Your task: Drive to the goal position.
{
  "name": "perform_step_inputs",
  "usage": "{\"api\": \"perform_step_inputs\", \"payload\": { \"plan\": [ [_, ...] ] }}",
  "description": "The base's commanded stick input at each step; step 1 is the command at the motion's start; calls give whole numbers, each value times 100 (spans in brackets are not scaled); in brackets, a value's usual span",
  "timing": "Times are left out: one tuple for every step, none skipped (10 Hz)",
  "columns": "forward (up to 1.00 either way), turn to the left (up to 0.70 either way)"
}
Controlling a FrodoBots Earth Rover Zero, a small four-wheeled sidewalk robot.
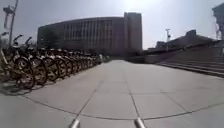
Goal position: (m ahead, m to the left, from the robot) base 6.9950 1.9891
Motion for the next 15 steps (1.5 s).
{"api": "perform_step_inputs", "payload": {
  "plan": [
    [100,1],
    [100,1],
    [100,1],
    [100,1],
    [100,1],
    [100,-15],
    [100,-39],
    [100,-39],
    [100,-28],
    [100,-17],
    [100,-5],
    [100,1],
    [100,1],
    [100,1],
    [100,1]
  ]
}}
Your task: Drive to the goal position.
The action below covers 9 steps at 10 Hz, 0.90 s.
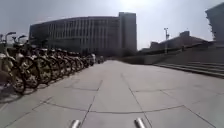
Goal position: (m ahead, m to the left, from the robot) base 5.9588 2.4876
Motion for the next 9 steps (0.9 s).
{"api": "perform_step_inputs", "payload": {
  "plan": [
    [100,1],
    [100,1],
    [100,1],
    [100,1],
    [100,1],
    [100,1],
    [100,1],
    [100,1],
    [100,1]
  ]
}}
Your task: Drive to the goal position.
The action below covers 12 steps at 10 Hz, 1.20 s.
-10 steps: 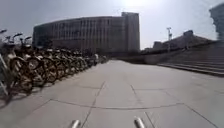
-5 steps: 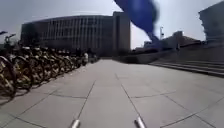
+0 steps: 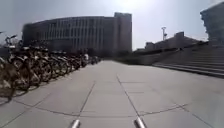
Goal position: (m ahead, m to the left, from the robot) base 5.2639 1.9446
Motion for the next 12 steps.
{"api": "perform_step_inputs", "payload": {
  "plan": [
    [100,1],
    [100,1],
    [100,1],
    [100,1],
    [100,1],
    [100,1],
    [100,1],
    [100,1],
    [100,1],
    [100,1],
    [100,1],
    [100,1]
  ]
}}
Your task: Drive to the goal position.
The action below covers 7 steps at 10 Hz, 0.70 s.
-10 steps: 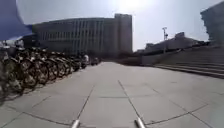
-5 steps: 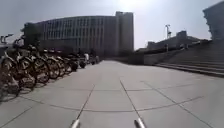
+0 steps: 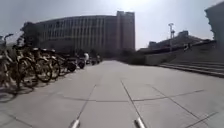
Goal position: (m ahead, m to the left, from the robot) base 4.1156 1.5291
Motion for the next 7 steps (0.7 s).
{"api": "perform_step_inputs", "payload": {
  "plan": [
    [100,1],
    [100,1],
    [100,1],
    [100,1],
    [100,1],
    [100,1],
    [100,1]
  ]
}}
